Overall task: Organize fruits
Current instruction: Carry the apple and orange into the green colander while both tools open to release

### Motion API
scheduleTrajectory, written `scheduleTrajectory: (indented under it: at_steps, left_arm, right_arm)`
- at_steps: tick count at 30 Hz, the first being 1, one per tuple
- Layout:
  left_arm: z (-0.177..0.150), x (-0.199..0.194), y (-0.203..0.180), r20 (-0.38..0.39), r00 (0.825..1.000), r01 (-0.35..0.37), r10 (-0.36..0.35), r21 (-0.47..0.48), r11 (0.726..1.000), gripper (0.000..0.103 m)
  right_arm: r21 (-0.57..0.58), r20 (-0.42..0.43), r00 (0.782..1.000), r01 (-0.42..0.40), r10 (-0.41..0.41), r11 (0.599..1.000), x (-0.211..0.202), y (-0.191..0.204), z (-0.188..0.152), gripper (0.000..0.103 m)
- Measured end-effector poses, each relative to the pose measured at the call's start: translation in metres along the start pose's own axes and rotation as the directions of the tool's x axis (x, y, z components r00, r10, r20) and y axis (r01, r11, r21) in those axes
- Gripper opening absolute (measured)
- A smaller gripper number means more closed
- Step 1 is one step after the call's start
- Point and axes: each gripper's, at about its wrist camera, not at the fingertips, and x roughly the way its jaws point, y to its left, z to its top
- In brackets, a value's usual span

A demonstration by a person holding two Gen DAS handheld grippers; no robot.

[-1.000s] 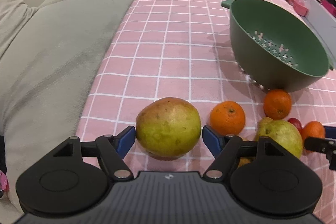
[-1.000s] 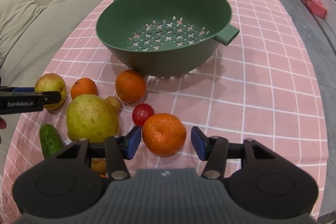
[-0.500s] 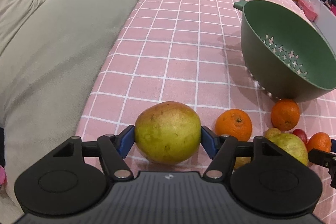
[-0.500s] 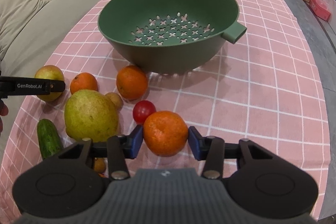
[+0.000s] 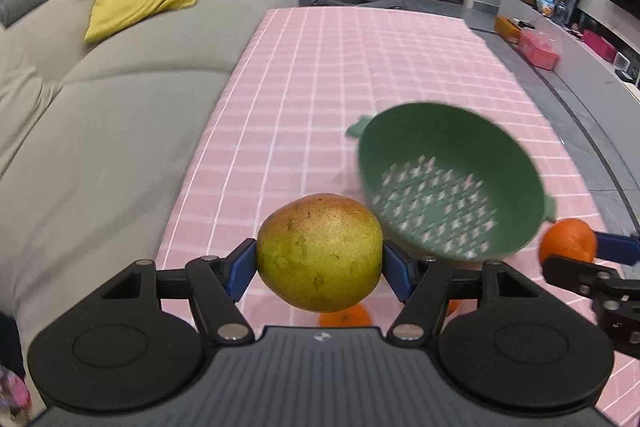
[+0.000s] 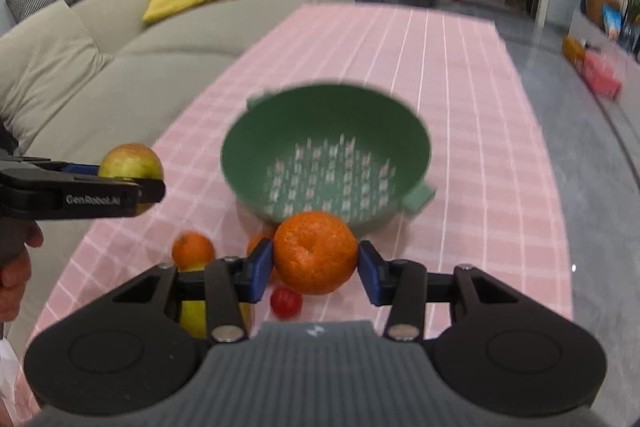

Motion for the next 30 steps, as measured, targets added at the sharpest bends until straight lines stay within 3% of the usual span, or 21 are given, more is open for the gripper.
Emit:
scheduleTrajectory:
  at_steps: [7,13,21,30]
  left_arm:
    - [0.037,0.008,-0.028,0.0,0.998,0.064,-0.064,0.02,0.998,0.076]
    - [0.053,0.033,-0.049,-0.004,0.997,0.08,-0.08,0.072,0.994,0.076]
    - [0.062,0.077,-0.059,-0.096,0.99,0.118,-0.107,0.11,0.987,0.076]
    - [0.053,0.113,-0.066,-0.207,0.973,0.14,-0.097,0.202,0.969,0.076]
  right_arm:
    - [-0.026,0.069,0.997,0.019,-0.017,0.999,0.001,-0.005,0.034,0.043]
    - [-0.034,0.06,0.998,0.032,-0.03,0.999,0.023,-0.017,0.053,0.043]
    - [-0.049,-0.047,0.999,0.008,-0.01,0.999,0.074,-0.026,0.061,0.043]
    - [-0.088,-0.177,0.984,-0.018,0.002,0.996,0.122,-0.024,0.053,0.043]
